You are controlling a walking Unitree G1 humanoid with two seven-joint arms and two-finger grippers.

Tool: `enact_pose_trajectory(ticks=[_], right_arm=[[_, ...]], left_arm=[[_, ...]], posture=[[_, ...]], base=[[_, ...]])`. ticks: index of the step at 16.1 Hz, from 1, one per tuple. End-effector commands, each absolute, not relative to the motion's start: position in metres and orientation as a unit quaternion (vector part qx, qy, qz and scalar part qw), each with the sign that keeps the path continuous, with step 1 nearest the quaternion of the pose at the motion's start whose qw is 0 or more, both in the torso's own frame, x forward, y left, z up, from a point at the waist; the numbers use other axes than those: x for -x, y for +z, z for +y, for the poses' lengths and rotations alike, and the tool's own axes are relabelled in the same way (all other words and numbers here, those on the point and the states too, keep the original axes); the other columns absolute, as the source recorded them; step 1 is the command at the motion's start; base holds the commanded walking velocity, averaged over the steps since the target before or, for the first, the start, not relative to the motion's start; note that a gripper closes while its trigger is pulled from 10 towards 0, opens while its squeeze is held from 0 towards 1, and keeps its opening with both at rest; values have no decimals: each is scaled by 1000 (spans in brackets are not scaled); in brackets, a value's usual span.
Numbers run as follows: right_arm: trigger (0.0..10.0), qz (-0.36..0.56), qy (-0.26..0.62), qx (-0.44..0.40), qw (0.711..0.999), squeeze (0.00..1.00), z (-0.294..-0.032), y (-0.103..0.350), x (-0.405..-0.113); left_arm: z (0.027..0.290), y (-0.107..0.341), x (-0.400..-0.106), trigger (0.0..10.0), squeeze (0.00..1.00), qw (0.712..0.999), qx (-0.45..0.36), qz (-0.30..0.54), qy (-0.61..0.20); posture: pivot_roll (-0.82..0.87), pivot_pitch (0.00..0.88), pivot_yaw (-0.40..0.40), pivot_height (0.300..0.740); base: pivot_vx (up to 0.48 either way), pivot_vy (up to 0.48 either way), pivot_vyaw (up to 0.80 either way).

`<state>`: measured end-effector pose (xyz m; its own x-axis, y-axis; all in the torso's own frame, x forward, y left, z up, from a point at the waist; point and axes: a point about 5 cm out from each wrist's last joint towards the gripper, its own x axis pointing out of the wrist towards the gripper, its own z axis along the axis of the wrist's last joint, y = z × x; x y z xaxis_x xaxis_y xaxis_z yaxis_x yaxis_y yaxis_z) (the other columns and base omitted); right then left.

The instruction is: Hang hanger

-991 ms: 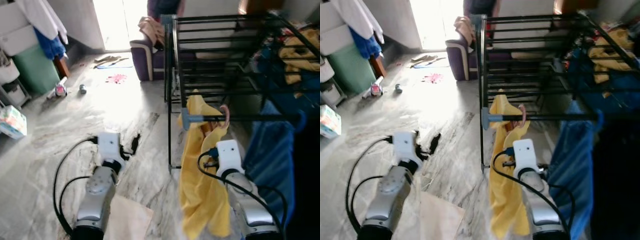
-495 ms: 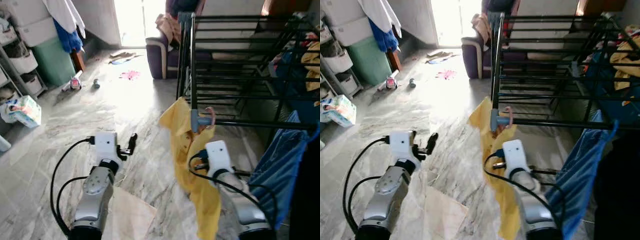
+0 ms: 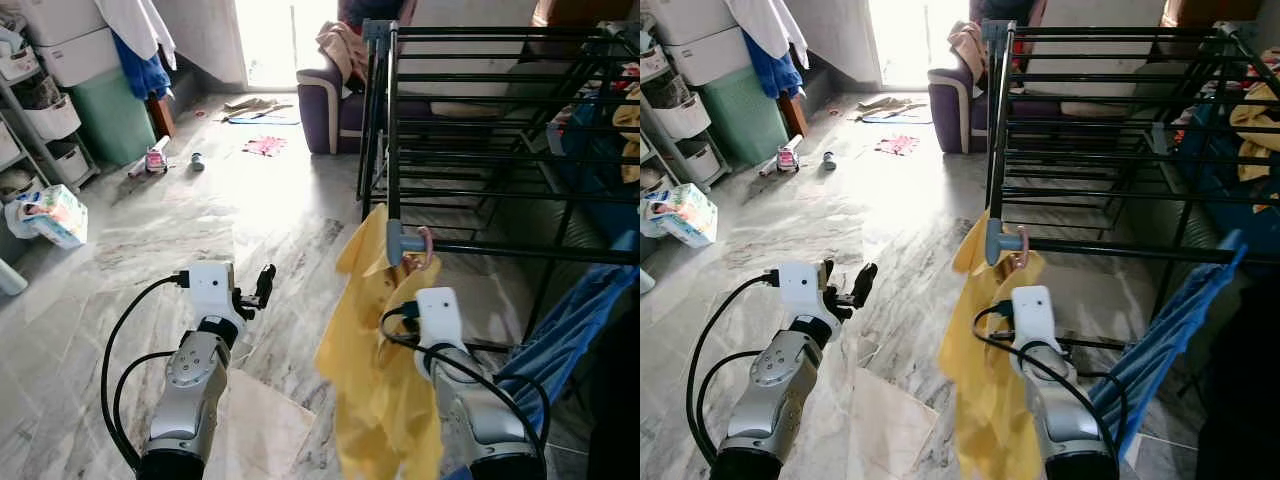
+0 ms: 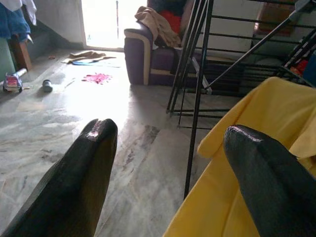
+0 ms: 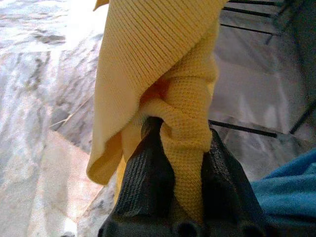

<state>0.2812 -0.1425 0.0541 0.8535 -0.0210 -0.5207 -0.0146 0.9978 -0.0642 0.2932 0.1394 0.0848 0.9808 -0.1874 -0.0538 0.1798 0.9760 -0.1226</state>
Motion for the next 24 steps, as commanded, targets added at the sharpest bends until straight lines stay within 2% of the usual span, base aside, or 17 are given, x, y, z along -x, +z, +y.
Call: enact_pose_trajectory(ticks=[1,3,13,14,15,20,24], right_arm=[[10000,261,-28,29,965,0,-151,59,-286],[10000,235,-25,38,971,0,-152,67,-291],[10000,295,19,12,955,0,-139,46,-277],[10000,292,18,10,956,31,-140,47,-278],[10000,285,17,8,958,1000,-142,49,-278],[10000,235,15,43,971,1000,-148,65,-277],[10000,154,8,119,981,1000,-164,88,-247]], left_arm=[[140,87,-295,10000,0,993,57,32,-95],[141,87,-295,10000,0,993,57,34,-95],[141,84,-296,10000,0,994,50,46,-85],[142,83,-296,10000,0,995,47,50,-78],[142,83,-296,10000,0,995,45,51,-74],[145,81,-294,10000,0,996,29,59,-61],[161,84,-284,10000,0,997,0,55,-60]], posture=[[-41,0,57,740],[-41,0,61,740],[-42,0,61,740],[-42,0,59,740],[-41,0,58,740],[-42,0,56,740],[-58,15,58,740]], base=[[0,0,0],[0,0,0],[0,0,0],[0,0,0],[0,0,0],[0,0,0],[0,0,0]])
